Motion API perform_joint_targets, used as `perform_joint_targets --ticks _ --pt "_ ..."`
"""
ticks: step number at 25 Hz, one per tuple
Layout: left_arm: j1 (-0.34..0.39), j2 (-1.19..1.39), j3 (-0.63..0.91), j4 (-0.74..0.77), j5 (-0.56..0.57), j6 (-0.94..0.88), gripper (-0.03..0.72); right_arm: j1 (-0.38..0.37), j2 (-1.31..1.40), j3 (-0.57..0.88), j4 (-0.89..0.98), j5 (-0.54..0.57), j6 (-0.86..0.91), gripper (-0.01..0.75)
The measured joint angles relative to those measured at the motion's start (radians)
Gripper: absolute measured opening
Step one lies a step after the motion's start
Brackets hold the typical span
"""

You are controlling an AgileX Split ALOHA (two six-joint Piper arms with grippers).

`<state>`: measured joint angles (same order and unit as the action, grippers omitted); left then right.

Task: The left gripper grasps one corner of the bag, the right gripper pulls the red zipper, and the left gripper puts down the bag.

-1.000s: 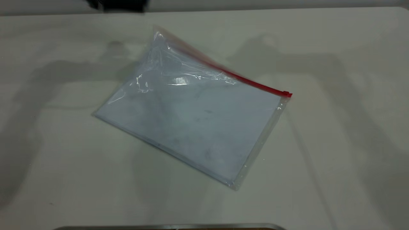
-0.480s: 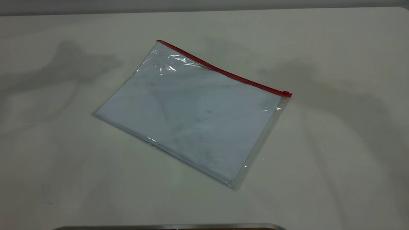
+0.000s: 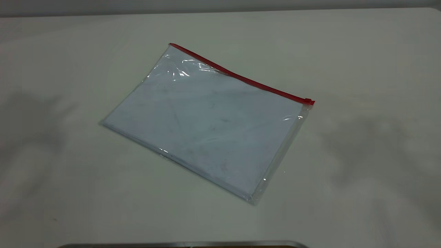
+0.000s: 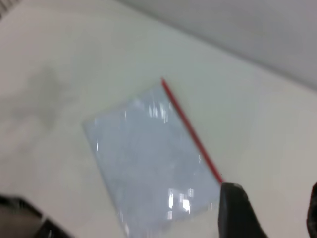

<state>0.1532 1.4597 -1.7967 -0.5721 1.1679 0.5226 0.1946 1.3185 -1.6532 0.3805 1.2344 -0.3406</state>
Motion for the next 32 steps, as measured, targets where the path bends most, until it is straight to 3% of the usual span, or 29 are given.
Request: perform_joint_targets --ticks 5,13,17,24,32 --pt "0.0 -0.155 0.187 0.104 0.0 -0.09 0.432 0.0 -0.155 0.359 -0.053 0.0 0.008 0.383" --pt "0.0 -0.373 0.771 0.122 0.0 -0.109 0.432 0.0 -0.335 0.902 -0.148 -0.001 0.121 0.383" --pt "0.0 -0.482 1.014 0.151 0.0 -0.117 0.432 0.0 -0.437 1.084 -0.218 -0.022 0.19 0.383" --pt "0.0 -0.726 1.242 0.334 -0.018 -0.234 0.432 0.0 -0.62 1.15 -0.374 -0.153 0.333 0.383" --pt "0.0 -0.981 1.306 0.385 -0.055 -0.295 0.432 0.0 -0.661 1.172 -0.399 -0.146 0.362 0.352"
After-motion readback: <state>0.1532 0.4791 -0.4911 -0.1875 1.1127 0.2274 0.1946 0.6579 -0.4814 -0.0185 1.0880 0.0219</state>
